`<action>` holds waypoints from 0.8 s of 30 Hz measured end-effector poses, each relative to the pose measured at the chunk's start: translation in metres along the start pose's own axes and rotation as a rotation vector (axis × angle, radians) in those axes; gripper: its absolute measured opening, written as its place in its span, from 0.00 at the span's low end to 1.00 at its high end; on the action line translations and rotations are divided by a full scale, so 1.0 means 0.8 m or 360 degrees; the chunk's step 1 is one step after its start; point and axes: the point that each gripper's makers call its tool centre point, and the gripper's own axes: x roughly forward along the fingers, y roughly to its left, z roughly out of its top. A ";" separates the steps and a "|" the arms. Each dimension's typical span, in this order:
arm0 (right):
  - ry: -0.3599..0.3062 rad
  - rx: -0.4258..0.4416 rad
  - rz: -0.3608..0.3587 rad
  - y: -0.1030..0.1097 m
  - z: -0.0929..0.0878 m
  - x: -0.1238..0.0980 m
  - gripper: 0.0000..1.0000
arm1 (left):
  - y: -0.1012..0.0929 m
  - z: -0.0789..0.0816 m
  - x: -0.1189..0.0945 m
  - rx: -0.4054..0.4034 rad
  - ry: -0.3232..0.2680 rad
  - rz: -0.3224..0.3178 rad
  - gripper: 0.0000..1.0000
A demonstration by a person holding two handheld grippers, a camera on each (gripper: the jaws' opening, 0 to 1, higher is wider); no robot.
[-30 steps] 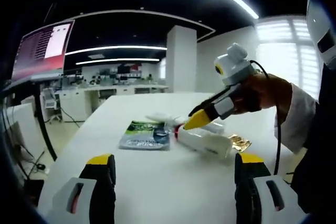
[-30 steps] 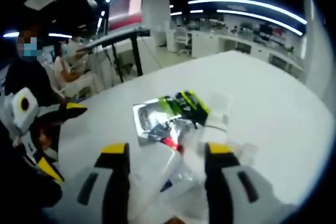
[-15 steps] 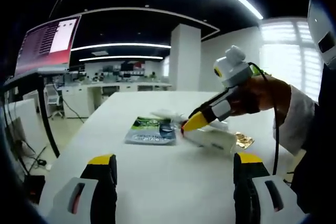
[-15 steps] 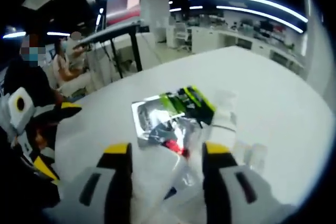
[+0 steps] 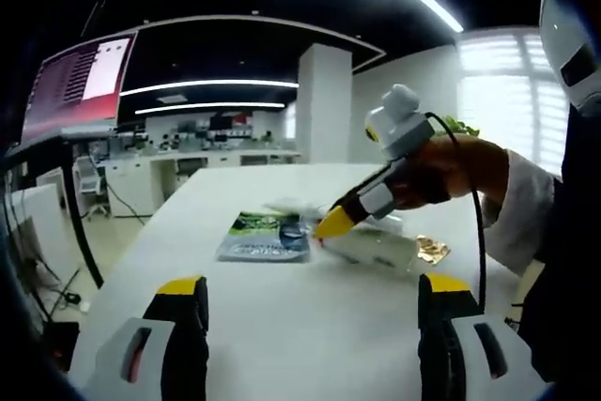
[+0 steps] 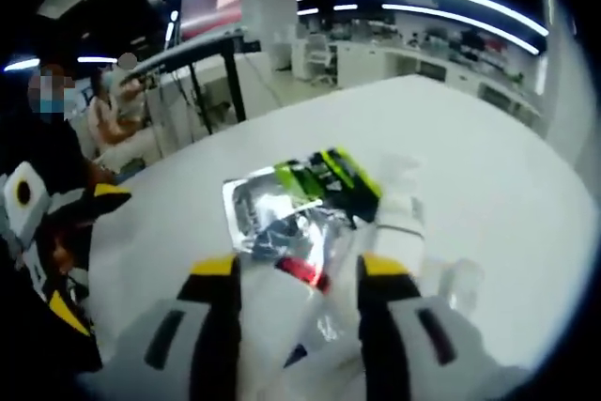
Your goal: Arrange the skincare products in the storage area until every visible bottle or jar stands upright without overlapping.
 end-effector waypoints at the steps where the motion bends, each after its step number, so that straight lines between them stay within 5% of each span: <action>1: 0.0001 0.0002 -0.0001 0.000 0.001 0.001 0.50 | -0.002 0.001 0.001 -0.0004 -0.0007 -0.0006 0.94; 19: 0.0076 -0.0063 -0.0022 0.004 0.000 0.016 0.43 | -0.007 0.003 0.015 -0.0113 0.0000 -0.0146 0.99; 24: 0.0095 -0.0074 -0.0022 0.003 0.001 0.021 0.44 | -0.005 0.001 0.019 -0.0050 0.0022 -0.0137 0.99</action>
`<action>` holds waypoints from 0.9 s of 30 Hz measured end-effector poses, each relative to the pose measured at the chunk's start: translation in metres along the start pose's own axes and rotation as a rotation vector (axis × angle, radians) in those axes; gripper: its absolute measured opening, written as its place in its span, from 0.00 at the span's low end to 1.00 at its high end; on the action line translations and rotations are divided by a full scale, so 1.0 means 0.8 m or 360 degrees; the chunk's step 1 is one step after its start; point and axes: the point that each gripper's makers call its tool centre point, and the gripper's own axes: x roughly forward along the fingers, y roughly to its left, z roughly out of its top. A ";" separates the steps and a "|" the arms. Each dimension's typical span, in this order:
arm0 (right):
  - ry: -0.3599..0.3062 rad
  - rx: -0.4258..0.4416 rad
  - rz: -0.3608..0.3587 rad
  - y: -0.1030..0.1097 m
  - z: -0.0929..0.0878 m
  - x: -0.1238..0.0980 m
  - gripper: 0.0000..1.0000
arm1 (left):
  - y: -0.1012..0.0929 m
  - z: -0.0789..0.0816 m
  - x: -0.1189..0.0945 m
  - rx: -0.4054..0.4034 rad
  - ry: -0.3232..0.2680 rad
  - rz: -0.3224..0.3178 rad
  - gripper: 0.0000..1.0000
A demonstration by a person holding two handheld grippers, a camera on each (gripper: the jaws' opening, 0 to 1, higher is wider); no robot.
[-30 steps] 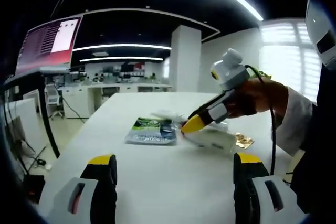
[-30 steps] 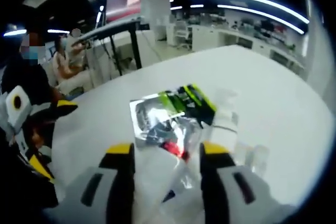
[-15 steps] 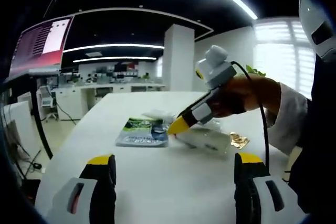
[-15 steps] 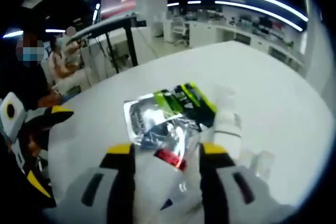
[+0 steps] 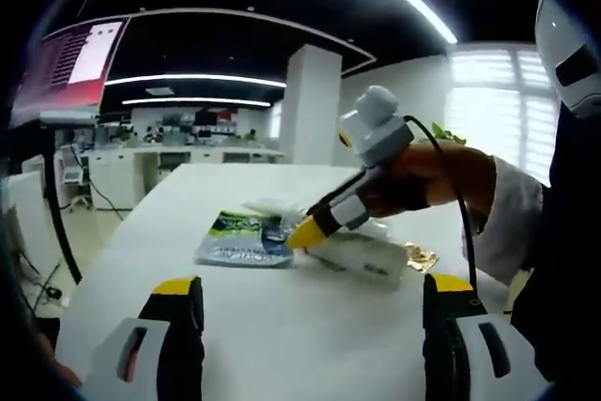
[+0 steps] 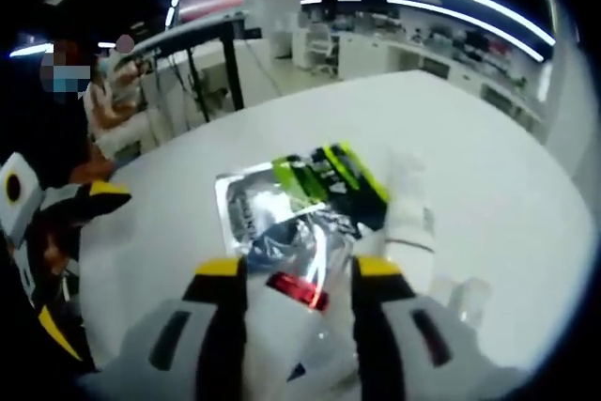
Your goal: Arrange the skincare products in the storage area until every visible bottle or jar stands upright without overlapping.
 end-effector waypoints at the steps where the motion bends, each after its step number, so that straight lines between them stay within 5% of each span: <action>1: 0.0001 -0.0003 0.0001 0.000 0.000 0.000 0.44 | 0.000 0.000 0.000 0.0005 -0.0002 -0.0002 0.99; 27: -0.0020 -0.0007 0.0076 0.023 0.003 0.002 0.30 | 0.002 -0.005 -0.005 -0.0013 -0.0039 0.0033 0.97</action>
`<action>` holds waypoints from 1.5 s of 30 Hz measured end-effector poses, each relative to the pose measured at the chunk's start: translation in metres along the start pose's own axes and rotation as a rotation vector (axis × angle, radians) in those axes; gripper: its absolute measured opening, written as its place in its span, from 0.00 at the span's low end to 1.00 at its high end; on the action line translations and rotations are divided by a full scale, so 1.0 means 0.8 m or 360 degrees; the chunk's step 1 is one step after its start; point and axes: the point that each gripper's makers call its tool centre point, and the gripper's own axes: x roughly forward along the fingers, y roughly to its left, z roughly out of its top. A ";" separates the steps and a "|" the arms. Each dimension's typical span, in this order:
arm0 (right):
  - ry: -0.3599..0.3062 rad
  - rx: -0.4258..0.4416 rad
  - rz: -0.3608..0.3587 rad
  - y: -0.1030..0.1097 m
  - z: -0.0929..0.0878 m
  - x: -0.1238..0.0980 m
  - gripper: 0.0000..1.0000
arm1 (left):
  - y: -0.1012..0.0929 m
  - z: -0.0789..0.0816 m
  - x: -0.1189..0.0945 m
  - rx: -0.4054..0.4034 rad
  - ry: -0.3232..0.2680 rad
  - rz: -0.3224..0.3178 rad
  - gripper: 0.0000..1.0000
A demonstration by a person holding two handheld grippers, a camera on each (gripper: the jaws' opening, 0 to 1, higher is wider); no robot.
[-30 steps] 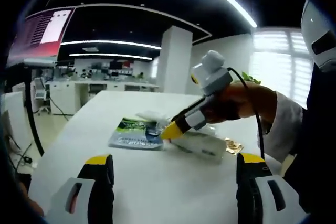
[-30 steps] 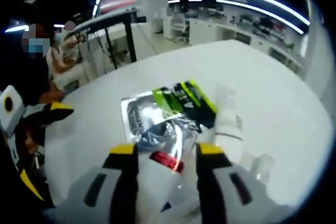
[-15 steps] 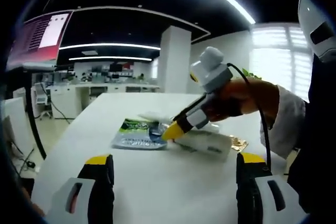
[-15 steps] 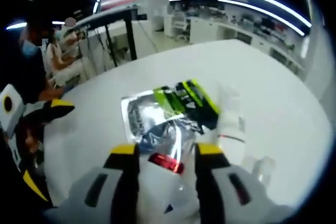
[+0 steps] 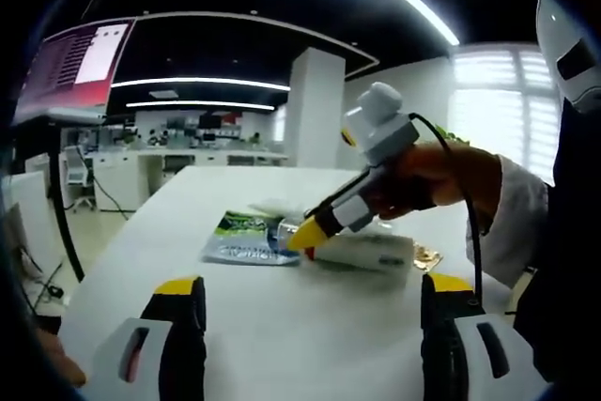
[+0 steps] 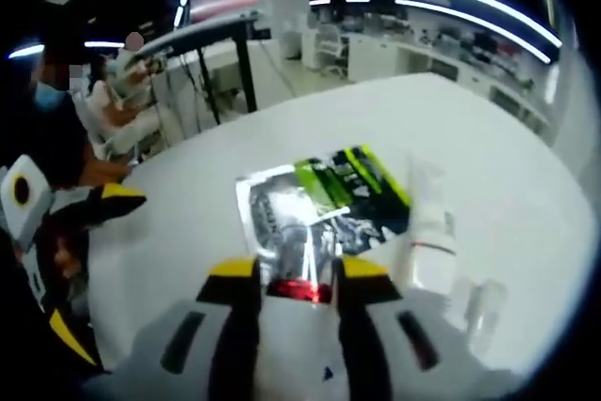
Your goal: Arrange the skincare products in the storage area until every visible bottle or jar stands upright without overlapping.
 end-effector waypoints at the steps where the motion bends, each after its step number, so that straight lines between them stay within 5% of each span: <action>1: 0.0001 0.0002 0.0004 0.001 0.000 0.000 0.30 | 0.000 -0.001 0.000 -0.0002 0.0002 0.0002 0.97; 11: 0.0018 0.0009 0.0037 0.011 0.002 -0.002 0.26 | -0.001 -0.007 0.001 -0.0005 0.0022 0.0005 0.95; 19: 0.0129 -0.0155 0.0033 0.020 0.001 0.002 0.27 | -0.005 -0.008 0.002 0.0009 0.0028 -0.0020 0.95; 38: 0.0234 -0.0285 0.0033 0.023 -0.007 0.014 0.29 | -0.010 -0.016 0.010 0.0023 0.0058 -0.0023 0.93; 45: 0.0176 -0.0237 0.0081 0.022 -0.003 0.009 0.28 | -0.004 -0.014 0.005 0.0015 0.0049 0.0015 0.93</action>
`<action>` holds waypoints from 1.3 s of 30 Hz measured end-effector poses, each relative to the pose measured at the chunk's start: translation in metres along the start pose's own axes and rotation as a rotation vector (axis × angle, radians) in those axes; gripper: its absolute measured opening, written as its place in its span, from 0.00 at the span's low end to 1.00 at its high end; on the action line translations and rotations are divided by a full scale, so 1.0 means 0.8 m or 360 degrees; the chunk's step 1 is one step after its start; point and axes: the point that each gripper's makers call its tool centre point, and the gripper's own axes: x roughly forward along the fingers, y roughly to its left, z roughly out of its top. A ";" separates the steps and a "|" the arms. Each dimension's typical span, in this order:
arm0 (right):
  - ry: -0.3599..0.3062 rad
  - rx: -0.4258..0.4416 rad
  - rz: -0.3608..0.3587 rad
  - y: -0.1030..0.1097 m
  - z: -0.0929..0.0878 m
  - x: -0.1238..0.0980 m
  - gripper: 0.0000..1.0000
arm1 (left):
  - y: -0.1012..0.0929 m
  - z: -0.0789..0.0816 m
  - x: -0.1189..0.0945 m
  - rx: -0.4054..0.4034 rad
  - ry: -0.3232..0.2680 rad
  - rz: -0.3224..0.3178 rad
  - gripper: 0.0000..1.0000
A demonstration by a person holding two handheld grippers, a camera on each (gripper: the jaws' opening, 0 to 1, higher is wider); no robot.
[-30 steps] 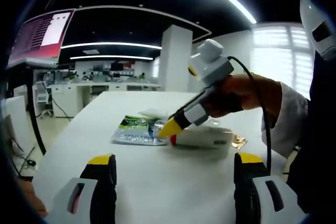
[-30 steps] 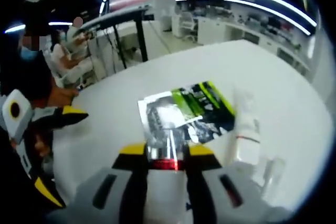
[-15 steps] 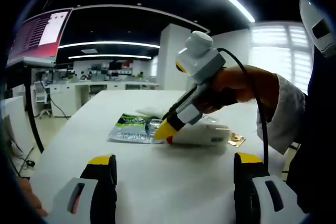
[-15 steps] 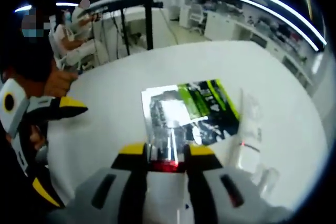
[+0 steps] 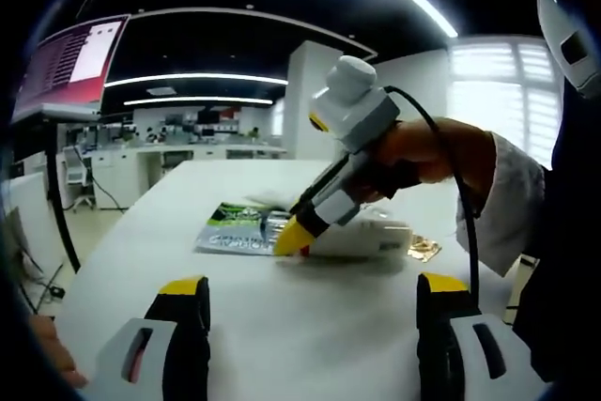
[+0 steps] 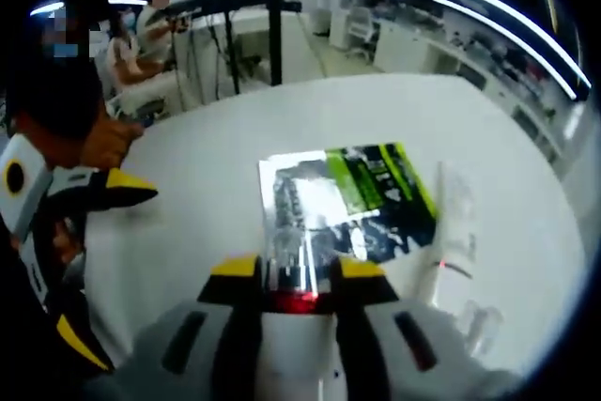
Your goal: Arrange the skincare products in the storage area until every visible bottle or jar stands upright without overlapping.
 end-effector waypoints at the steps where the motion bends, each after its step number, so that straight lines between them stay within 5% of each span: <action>1: -0.0015 -0.0001 0.0005 0.001 0.001 -0.002 0.28 | 0.001 0.001 -0.001 -0.0003 -0.0005 0.0009 0.93; 23: -0.0404 0.0090 -0.0037 0.003 0.029 -0.083 0.28 | -0.024 0.020 0.007 -0.0073 -0.0101 0.0048 0.80; 39: -0.0566 0.0109 -0.0115 0.001 0.028 -0.134 0.28 | -0.068 0.049 0.036 -0.0049 -0.0115 -0.0103 0.74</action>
